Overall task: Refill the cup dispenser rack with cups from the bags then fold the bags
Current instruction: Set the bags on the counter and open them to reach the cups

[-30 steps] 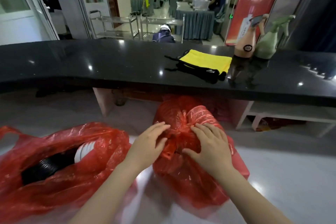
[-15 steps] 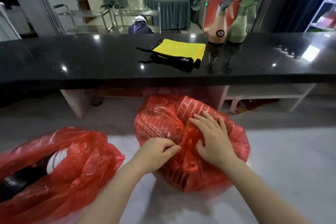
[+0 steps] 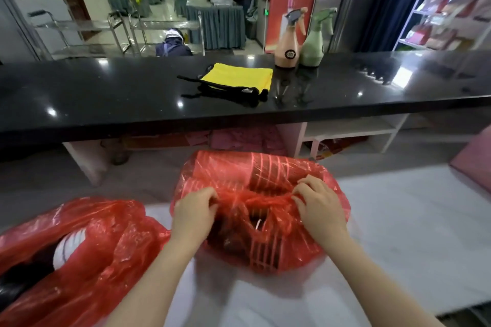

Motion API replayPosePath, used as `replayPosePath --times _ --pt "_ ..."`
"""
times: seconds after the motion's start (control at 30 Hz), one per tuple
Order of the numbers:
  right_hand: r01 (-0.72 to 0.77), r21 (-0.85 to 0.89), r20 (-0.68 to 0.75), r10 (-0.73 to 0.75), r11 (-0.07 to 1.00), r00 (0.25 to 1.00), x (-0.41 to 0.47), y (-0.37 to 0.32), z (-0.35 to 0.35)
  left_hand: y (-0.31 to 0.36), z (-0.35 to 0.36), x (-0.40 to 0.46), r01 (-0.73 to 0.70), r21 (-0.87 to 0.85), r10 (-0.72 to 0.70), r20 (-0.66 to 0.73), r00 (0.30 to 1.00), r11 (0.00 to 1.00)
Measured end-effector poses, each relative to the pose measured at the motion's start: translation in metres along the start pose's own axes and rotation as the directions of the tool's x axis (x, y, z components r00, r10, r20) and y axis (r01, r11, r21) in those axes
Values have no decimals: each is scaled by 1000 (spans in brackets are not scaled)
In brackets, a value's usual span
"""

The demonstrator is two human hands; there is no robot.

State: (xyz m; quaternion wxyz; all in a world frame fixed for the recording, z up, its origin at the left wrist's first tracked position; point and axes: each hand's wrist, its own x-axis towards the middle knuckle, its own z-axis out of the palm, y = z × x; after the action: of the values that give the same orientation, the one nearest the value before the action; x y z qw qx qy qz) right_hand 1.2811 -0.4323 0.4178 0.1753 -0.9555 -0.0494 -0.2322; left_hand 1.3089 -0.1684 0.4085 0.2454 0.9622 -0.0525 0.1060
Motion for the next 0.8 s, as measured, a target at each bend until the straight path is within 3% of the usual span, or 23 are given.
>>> replayPosePath --times 0.1,0.2,0.27,0.33,0.4,0.5,0.63,0.8 --pt "-106 -19 -12 106 994 994 3 6 -10 -32 -20 -4 134 -83 -137 -30 990 988" --pt "-153 31 -62 154 988 986 2 -7 -16 -37 -30 -11 116 -173 -108 55 993 978" --pt "-33 114 -144 49 993 988 0 -26 -18 -24 -33 -18 41 -330 -17 76 997 943" --pt "108 110 -143 -91 988 985 -3 -46 -19 -6 -37 -24 -85 -426 93 -4 996 900" --pt "139 23 -16 -139 990 990 -4 -57 -15 12 -38 -25 -209 -413 207 -50 977 886" --pt "60 -123 210 -33 991 977 -6 -58 -12 25 -30 -19 -256 -275 302 142 943 927" --pt "19 -157 143 3 987 990 -22 -47 -19 19 -15 -23 -195 -131 229 330 916 972" --pt "13 -256 20 -8 967 1000 -49 -29 -19 5 -13 -37 -168 -125 200 319 926 978"
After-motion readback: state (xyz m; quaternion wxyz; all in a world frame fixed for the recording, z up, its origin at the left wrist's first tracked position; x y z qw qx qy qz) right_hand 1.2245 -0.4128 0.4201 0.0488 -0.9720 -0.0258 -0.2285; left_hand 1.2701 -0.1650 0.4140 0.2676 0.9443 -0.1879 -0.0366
